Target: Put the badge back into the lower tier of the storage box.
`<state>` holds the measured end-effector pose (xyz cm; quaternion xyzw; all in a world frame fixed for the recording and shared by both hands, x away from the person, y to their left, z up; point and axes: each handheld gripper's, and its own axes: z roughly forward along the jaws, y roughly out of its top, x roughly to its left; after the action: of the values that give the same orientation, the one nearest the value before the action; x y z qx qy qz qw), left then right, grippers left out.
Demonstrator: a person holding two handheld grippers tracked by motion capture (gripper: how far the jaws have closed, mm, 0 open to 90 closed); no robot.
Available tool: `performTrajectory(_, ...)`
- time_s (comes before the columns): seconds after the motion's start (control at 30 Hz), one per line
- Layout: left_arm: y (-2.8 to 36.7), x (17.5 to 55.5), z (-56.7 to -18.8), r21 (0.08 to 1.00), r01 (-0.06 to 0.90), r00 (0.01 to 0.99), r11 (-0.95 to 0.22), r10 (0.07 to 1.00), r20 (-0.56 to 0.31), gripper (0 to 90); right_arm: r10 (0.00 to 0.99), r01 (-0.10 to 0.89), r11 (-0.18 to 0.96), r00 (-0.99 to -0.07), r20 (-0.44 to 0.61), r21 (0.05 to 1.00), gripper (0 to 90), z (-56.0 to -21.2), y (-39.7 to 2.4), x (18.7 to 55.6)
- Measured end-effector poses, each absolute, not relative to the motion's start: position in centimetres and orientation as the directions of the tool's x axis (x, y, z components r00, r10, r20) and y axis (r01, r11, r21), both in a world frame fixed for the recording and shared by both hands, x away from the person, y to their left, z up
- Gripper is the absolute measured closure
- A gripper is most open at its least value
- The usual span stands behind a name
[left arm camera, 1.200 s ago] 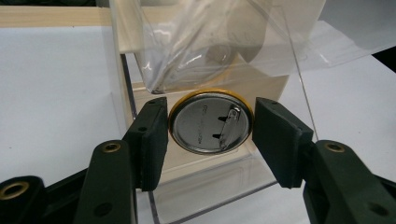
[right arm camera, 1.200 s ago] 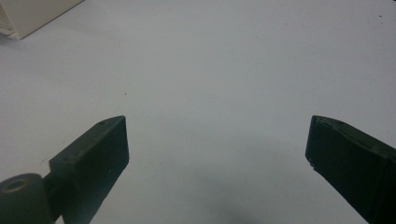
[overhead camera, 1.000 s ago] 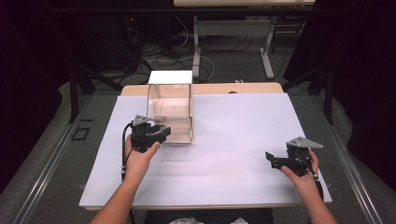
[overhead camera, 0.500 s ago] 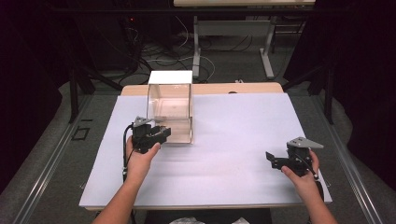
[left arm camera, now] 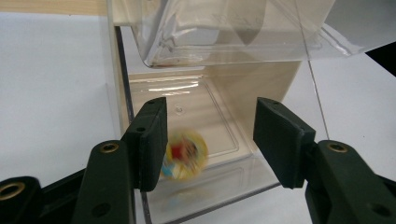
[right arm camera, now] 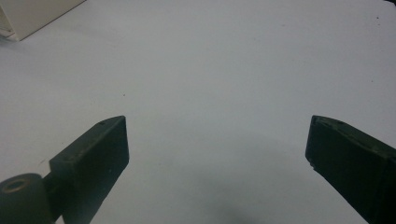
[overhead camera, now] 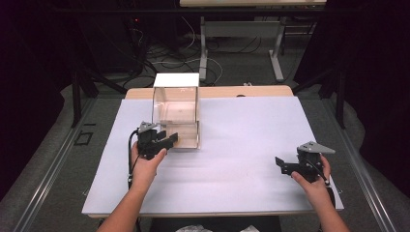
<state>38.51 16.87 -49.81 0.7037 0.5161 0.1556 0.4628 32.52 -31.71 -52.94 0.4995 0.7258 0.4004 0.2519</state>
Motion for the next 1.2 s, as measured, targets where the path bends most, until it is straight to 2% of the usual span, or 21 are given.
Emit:
performTrajectory(0.07, 16.7, 38.4, -49.8, 0.812, 0.583, 0.412, -0.022, 0.87, -0.272, 42.8, 0.927, 0.527, 0.178, -0.373, 0.038, 0.831, 5.9, -53.0, -31.6, 32.5)
performTrajectory(0.6, 16.2, 37.6, -49.2, 0.822, 0.557, 0.479, -0.118, 0.854, -0.202, 26.1, 0.925, 0.525, 0.183, -0.379, 0.036, 0.831, 5.9, -52.9, -31.4, 32.5)
performTrajectory(0.77, 16.1, 37.0, -48.7, 0.827, 0.532, 0.5, -0.182, 0.856, -0.134, 20.0, 0.925, 0.523, 0.188, -0.38, 0.03, 0.831, 5.9, -53.0, -31.4, 32.5)
performTrajectory(1.0, 16.7, 36.3, -48.3, 0.832, 0.52, 0.518, -0.194, 0.846, -0.127, 14.6, 0.927, 0.527, 0.186, -0.375, 0.031, 0.829, 5.9, -52.9, -31.4, 32.5)
performTrajectory(1.2, 17.4, 35.8, -48.2, 0.837, 0.516, 0.526, -0.181, 0.839, -0.143, 5.7, 0.925, 0.523, 0.189, -0.38, 0.029, 0.831, 6.0, -52.9, -31.3, 32.5)
